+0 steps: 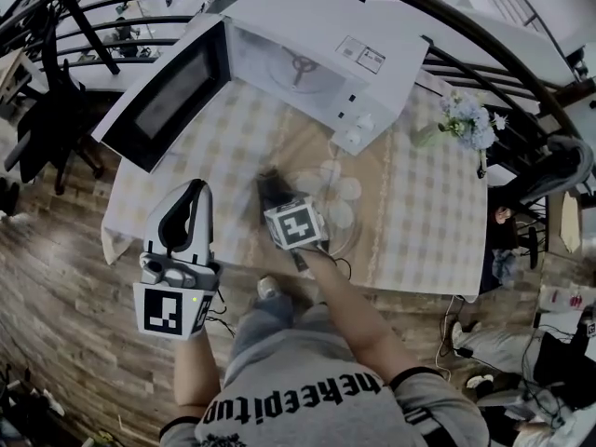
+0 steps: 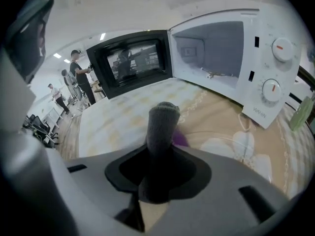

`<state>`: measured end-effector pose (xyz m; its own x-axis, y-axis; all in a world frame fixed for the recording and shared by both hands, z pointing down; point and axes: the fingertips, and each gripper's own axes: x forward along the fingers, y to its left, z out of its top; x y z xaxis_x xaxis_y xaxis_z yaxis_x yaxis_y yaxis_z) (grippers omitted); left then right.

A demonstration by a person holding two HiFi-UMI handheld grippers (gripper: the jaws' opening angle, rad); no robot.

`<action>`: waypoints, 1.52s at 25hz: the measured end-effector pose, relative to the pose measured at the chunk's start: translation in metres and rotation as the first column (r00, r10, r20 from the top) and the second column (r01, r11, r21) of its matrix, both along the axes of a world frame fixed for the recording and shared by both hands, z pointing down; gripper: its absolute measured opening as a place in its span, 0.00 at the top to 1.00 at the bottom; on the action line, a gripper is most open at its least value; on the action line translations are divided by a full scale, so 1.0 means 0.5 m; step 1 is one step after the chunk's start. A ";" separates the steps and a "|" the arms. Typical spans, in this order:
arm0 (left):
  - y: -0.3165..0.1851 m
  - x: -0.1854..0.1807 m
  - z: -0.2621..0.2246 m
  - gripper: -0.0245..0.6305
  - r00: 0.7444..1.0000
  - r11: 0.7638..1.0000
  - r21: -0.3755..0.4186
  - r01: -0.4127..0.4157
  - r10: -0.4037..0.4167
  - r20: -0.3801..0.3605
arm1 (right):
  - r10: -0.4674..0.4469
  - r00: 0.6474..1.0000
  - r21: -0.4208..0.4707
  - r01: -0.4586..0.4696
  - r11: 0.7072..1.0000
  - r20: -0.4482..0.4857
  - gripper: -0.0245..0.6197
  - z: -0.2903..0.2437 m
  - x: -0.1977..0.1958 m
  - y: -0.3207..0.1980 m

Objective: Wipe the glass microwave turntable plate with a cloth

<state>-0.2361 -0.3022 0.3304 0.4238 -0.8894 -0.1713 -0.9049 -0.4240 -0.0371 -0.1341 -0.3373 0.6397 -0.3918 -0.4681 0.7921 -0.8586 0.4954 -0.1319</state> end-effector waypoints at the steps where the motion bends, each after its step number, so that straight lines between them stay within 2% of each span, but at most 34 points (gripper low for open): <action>1: -0.002 0.002 0.001 0.93 1.000 1.000 -0.001 -0.003 0.003 0.000 | 0.004 1.000 0.001 -0.004 1.000 0.002 0.78 0.002 0.007 -0.003; 8: -0.010 0.018 0.005 0.93 1.000 1.000 -0.006 -0.019 0.019 0.000 | 0.111 0.994 0.001 -0.111 0.994 -0.021 0.78 0.011 0.122 -0.032; 14: -0.018 0.035 0.005 0.93 0.999 0.999 -0.008 -0.035 0.035 -0.003 | 0.230 0.973 -0.001 -0.230 0.973 -0.022 0.79 0.012 0.236 -0.046; 24: -0.024 0.061 0.004 0.93 0.999 0.999 -0.006 -0.054 0.054 -0.002 | 0.340 0.939 0.014 -0.340 0.940 -0.043 0.78 0.015 0.368 -0.040; 28: -0.023 0.066 -0.006 0.93 0.998 0.998 0.009 -0.065 0.066 -0.020 | 0.352 0.935 0.013 -0.352 0.936 -0.042 0.79 0.009 0.364 -0.037; 30: -0.022 0.063 0.000 0.93 0.998 0.998 0.001 -0.057 0.057 -0.007 | 0.340 0.940 0.016 -0.339 0.941 -0.023 0.79 -0.003 0.343 -0.023; 34: -0.023 0.057 0.002 0.93 0.999 0.999 -0.003 -0.045 0.045 -0.008 | 0.243 0.968 0.005 -0.244 0.970 0.065 0.79 -0.027 0.231 0.026; 38: -0.021 0.059 -0.001 0.93 0.999 0.999 -0.002 -0.041 0.041 -0.010 | 0.104 0.985 -0.031 -0.101 0.994 0.141 0.79 -0.037 0.091 0.078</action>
<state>-0.2065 -0.3128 0.3301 0.4583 -0.8717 -0.1735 -0.8870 -0.4610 -0.0267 -0.0883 -0.2985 0.6211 -0.4522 -0.4936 0.7429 -0.8763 0.4011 -0.2669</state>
